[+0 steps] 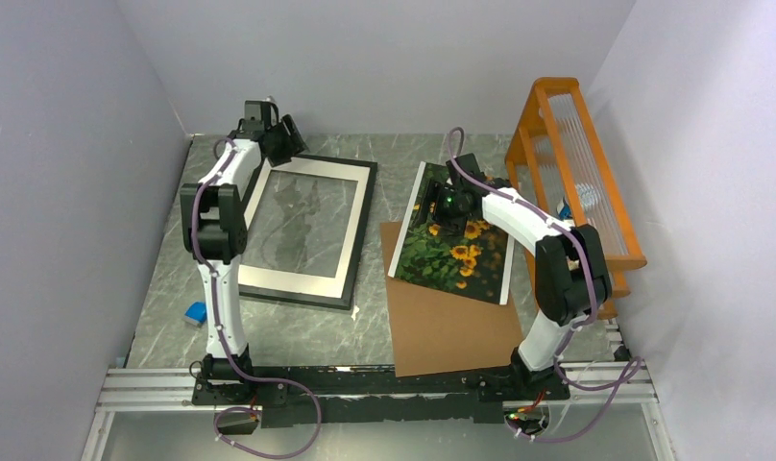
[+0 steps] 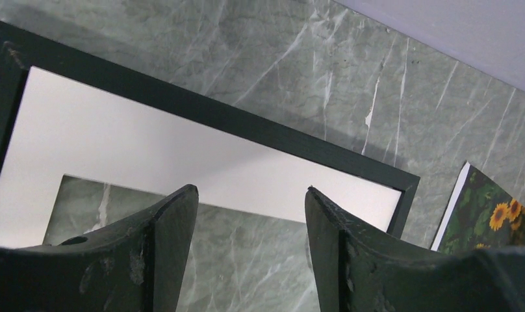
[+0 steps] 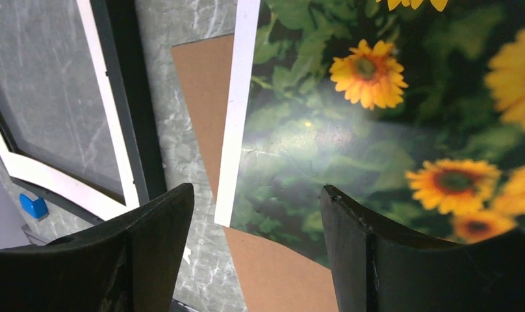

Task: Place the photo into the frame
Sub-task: Place the photo frame item in the photo frame.

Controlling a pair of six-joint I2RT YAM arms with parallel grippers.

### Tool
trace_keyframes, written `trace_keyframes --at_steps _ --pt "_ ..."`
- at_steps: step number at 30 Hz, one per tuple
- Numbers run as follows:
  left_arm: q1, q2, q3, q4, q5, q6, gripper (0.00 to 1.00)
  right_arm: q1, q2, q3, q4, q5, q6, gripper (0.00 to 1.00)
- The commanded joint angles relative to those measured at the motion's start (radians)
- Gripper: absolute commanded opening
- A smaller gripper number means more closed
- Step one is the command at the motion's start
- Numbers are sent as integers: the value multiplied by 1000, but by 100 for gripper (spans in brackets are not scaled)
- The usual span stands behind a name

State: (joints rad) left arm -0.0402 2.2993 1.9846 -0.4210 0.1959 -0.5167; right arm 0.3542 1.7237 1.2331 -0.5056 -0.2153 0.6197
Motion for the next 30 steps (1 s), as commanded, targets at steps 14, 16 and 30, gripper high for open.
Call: trace_keyframes --at_steps 14,16,30 --pt "12 90 -13 149 34 -52 64 -4 43 55 -1 77 -58 73" --pt "13 76 -27 170 48 -55 65 -6 49 63 -6 81 -60 73" --pt "37 -37 -83 110 -83 27 69 -7 76 67 1 73 -49 73"
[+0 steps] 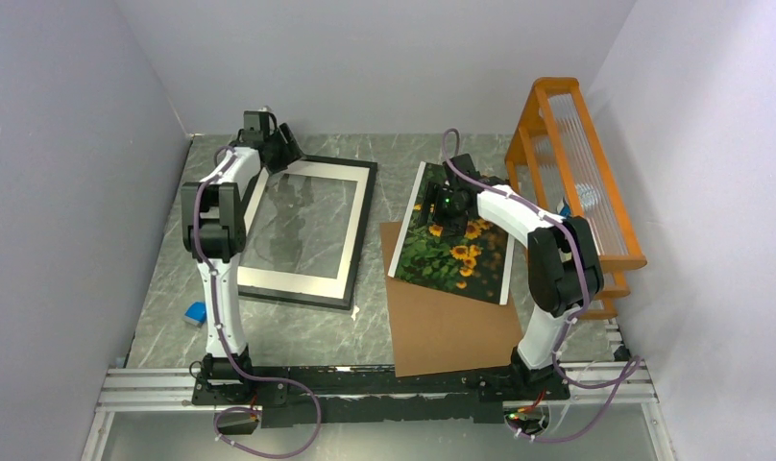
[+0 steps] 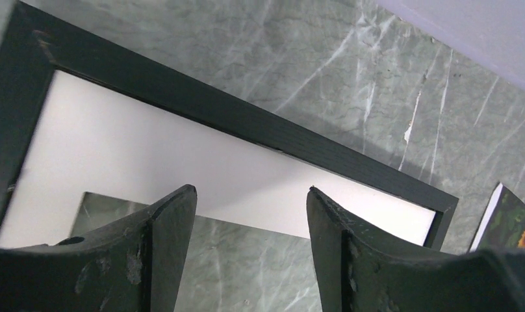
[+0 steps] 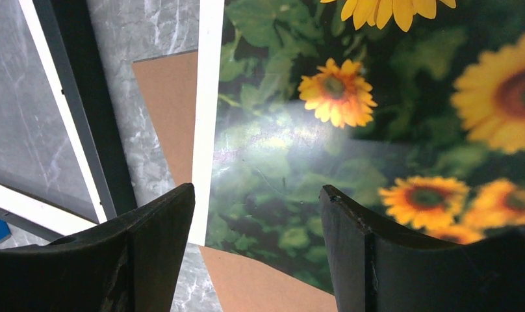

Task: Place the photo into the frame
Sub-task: Place the photo frame item in the photo frame, then pick up the photo at the center of the board.

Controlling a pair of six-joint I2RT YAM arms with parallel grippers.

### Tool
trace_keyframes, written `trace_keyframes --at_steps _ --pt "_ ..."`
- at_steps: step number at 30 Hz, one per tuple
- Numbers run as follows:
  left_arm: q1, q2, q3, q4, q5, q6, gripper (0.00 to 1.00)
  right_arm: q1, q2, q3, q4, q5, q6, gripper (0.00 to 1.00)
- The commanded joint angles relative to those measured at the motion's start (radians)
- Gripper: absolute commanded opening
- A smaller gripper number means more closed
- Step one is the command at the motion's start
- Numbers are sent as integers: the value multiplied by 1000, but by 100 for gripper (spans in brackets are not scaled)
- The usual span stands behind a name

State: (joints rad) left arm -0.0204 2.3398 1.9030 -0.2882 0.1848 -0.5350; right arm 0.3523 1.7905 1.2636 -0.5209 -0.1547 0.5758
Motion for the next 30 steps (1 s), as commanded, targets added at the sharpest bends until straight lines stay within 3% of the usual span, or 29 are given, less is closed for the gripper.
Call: trace_keyframes --at_steps 1,7,13,21,23,27,30 --pt "17 -76 -1 -27 -75 47 69 -6 13 38 16 11 -7 73" --pt "45 -77 32 -72 -79 60 70 -6 25 48 11 7 -15 73" --pt "48 -195 38 -317 -173 77 73 -13 32 66 -13 12 -16 73" --pt "48 -497 -267 -576 -265 7 76 -15 15 23 -4 -4 -16 73" --pt "48 -561 -337 -569 -210 31 77 -16 14 12 -4 -2 -21 73" --pt "28 -632 -428 -478 108 111 77 -15 5 -11 -11 29 -21 73" --pt "-95 -597 -403 -461 195 127 78 -16 0 -6 -63 120 -7 74"
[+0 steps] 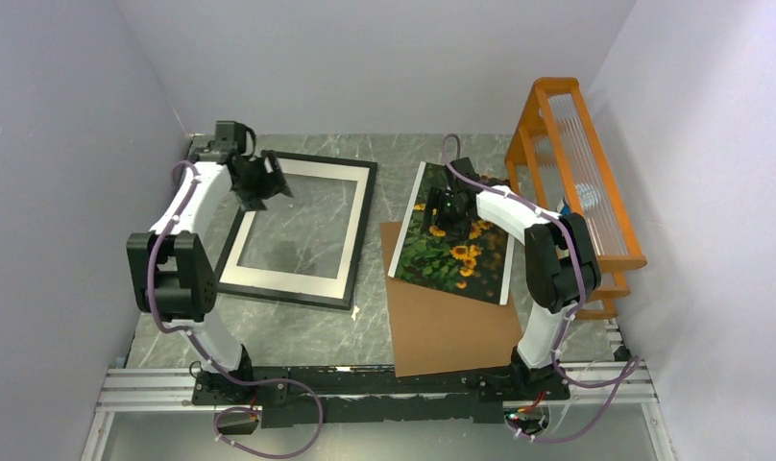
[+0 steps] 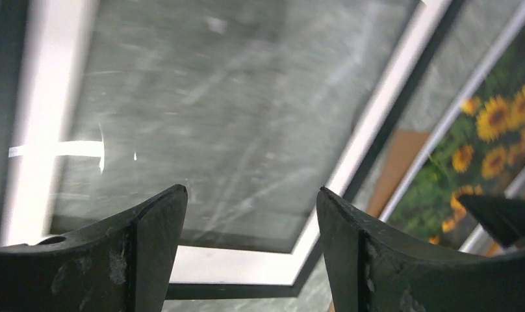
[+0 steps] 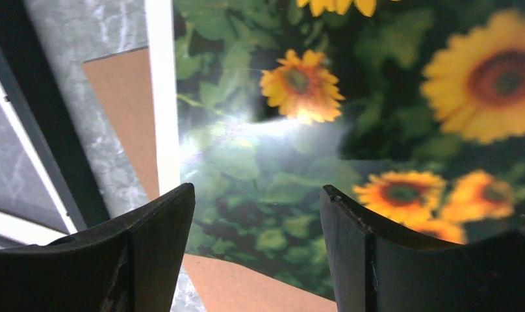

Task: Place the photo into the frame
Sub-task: Pick up the photo at the center of the board.

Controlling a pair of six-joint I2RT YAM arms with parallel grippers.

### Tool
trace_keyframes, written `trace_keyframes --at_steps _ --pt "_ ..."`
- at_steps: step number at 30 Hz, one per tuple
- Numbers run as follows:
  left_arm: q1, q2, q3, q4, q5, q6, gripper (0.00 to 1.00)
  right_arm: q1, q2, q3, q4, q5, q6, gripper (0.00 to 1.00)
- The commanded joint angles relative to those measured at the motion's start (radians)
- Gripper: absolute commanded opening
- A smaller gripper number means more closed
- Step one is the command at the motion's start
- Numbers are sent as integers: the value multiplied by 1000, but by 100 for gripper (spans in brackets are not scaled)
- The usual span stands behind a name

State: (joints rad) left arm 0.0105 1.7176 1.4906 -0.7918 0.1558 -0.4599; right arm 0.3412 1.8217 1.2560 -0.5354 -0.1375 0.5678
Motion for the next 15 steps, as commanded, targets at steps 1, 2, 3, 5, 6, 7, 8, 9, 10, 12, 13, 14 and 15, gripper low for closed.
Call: trace_keyframes --at_steps 1,2,3,5,6,7,8,9,10,12,13,14,15 --pt "-174 44 31 51 228 50 79 -5 -34 5 -76 145 5 74" --pt "-227 65 48 63 228 52 80 -6 -36 8 -101 192 15 74" --pt "-273 88 65 72 219 47 80 -8 -39 7 -126 235 22 75" --pt "-348 136 91 102 223 8 81 -17 -45 -4 -165 290 43 75" --pt "-374 161 97 129 259 -11 80 -23 -51 -15 -177 307 50 75" --pt "-400 180 101 158 291 -31 80 -26 -57 -29 -182 315 57 75" --pt "-425 199 105 184 307 -49 80 -28 -63 -41 -192 327 65 75" --pt "-448 215 109 204 320 -65 80 -30 -68 -54 -202 339 72 75" --pt "-468 232 116 221 334 -75 80 -31 -73 -66 -206 348 77 75" --pt "-502 266 128 245 357 -95 79 -32 -80 -95 -209 359 85 75" --pt "-514 286 129 256 367 -101 77 -33 -82 -110 -206 358 88 75" --pt "-524 303 124 273 389 -106 74 -34 -83 -124 -200 348 92 75" --pt "-531 317 112 296 426 -111 72 -37 -86 -138 -183 333 92 75"
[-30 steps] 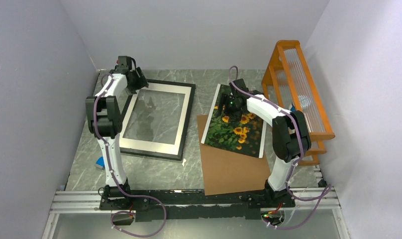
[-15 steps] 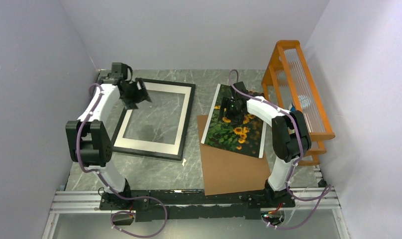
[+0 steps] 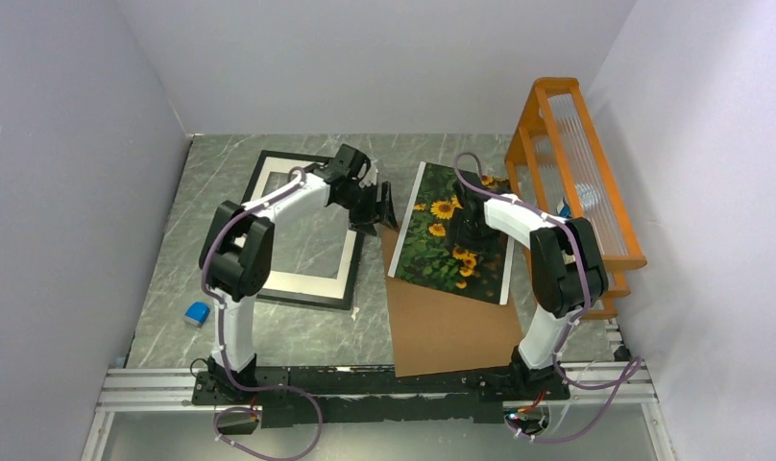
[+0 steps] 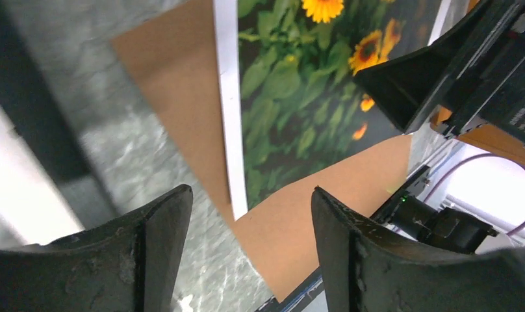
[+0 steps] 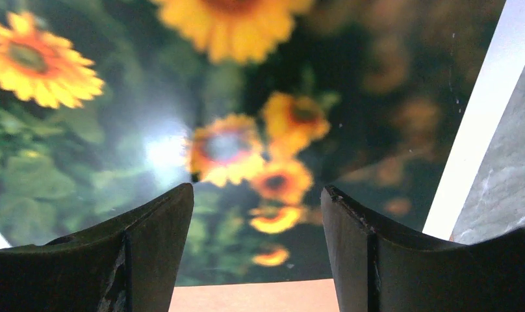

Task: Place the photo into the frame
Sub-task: Pick up the photo at the center of the board.

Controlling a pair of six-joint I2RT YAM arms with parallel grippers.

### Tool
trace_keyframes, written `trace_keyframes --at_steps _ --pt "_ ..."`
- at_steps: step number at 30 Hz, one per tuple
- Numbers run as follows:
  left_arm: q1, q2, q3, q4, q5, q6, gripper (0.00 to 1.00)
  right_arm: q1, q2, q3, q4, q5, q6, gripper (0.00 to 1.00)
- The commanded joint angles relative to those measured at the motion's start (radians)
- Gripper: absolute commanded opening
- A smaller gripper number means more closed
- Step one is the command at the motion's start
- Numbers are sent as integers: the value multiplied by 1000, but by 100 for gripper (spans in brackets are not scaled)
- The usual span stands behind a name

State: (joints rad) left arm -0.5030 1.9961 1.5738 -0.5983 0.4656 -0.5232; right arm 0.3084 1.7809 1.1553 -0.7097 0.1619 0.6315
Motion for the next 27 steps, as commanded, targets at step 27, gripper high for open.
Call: trace_keyframes --at_steps 27 --pt "-102 166 -35 -23 179 -36 62 -7 -56 -201 119 -70 69 72"
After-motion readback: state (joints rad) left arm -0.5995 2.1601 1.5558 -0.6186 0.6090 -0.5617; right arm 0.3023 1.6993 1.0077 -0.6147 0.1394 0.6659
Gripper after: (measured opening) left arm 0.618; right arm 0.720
